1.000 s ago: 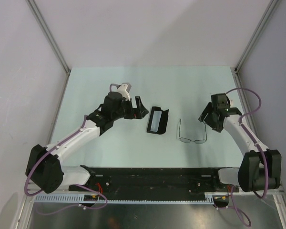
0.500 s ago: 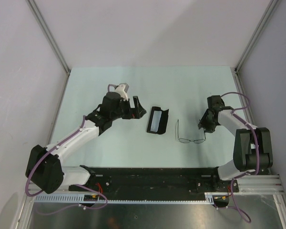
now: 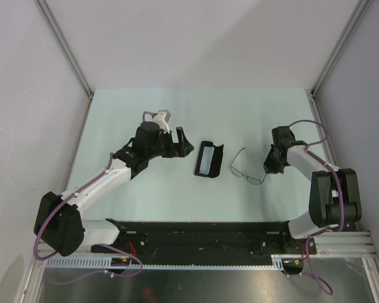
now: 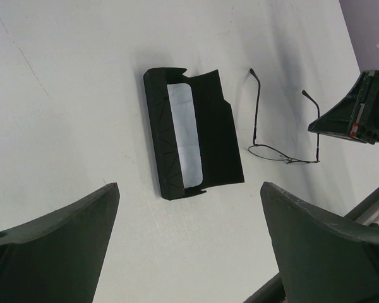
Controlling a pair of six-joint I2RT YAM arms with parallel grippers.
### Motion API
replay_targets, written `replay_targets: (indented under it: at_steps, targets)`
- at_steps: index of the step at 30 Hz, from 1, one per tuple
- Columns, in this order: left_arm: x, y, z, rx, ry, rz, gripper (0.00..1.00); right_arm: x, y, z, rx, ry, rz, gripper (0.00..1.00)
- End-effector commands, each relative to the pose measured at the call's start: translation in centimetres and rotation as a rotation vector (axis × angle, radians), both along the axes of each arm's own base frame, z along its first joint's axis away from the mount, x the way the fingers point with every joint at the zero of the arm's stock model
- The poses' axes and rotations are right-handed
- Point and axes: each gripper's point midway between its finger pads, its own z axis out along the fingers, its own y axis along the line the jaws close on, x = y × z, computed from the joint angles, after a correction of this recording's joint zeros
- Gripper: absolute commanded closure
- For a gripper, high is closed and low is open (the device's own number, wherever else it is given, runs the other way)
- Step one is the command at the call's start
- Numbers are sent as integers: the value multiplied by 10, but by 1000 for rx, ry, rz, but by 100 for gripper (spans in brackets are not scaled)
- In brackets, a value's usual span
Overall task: Organize the sunglasses
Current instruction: Pick up the sunglasses from the center of the board, then fold the right temple of the sunglasses on the sunglasses.
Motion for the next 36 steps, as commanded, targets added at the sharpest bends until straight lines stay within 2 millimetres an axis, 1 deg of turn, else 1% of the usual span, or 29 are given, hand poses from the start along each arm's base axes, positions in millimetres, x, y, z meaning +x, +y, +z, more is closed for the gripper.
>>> replay_targets:
  at_steps: [1, 3, 5, 6, 7, 9, 10, 13, 14, 16, 17, 19, 20, 21, 22, 24, 25, 26, 27, 29, 31, 33, 34, 36]
  targets:
    - [-1, 1, 11, -26, -28, -3, 0, 8, -1, 14, -33, -66, 36, 91]
    - [-1, 1, 12, -28, -29, -5, 0, 10, 1, 18, -30, -83, 45, 92]
    - [-1, 0, 12, -30, -26, -7, 0, 14, 2, 29, -27, -122, 50, 94]
    - [-1, 0, 12, -32, -25, -10, 0, 15, 2, 33, -27, -136, 53, 96]
    - [-2, -1, 13, -37, -23, -16, 0, 18, 3, 43, -24, -171, 57, 98]
    - [-2, -2, 15, -43, -22, -20, 0, 21, 4, 53, -23, -207, 70, 100]
    - [-2, -3, 15, -44, -22, -25, 0, 24, 4, 65, -21, -248, 72, 100]
    - [-5, -7, 20, -59, -26, -48, 0, 29, 9, 86, -17, -316, 107, 100]
    - [-5, -7, 22, -64, -28, -52, 0, 32, 10, 100, -22, -359, 125, 100]
    - [-8, -10, 28, -80, -35, -78, 0, 35, 13, 117, -18, -407, 143, 100]
    - [-9, -12, 31, -88, -38, -92, 0, 37, 15, 133, -16, -454, 153, 100]
    - [-14, -17, 41, -110, -50, -129, 0, 38, 21, 149, -5, -501, 183, 100]
    - [-15, -18, 45, -116, -56, -136, 0, 39, 25, 165, 8, -545, 192, 100]
    - [-16, -18, 47, -120, -59, -144, 0, 39, 27, 173, 11, -565, 207, 100]
    - [-18, -19, 54, -132, -73, -155, 0, 39, 29, 181, 18, -588, 216, 100]
    - [-22, -20, 61, -145, -86, -175, 0, 39, 35, 203, 32, -651, 233, 100]
    - [-23, -21, 67, -154, -97, -182, 0, 39, 36, 210, 30, -672, 240, 100]
    - [-26, -21, 76, -167, -116, -196, 0, 36, 44, 218, 60, -693, 271, 100]
    - [-28, -22, 79, -171, -124, -204, 0, 35, 46, 232, 65, -733, 281, 100]
    - [-33, -22, 93, -187, -158, -220, 0, 32, 52, 246, 79, -774, 308, 100]
    - [-36, -21, 104, -197, -186, -234, 0, 28, 55, 267, 84, -834, 324, 100]
    - [-44, -22, 114, -212, -210, -268, 0, 25, 59, 279, 84, -873, 342, 100]
    - [-45, -22, 121, -218, -225, -277, 0, 23, 61, 290, 85, -904, 352, 100]
    - [-51, -22, 132, -228, -259, -301, 0, 18, 66, 302, 80, -942, 389, 100]
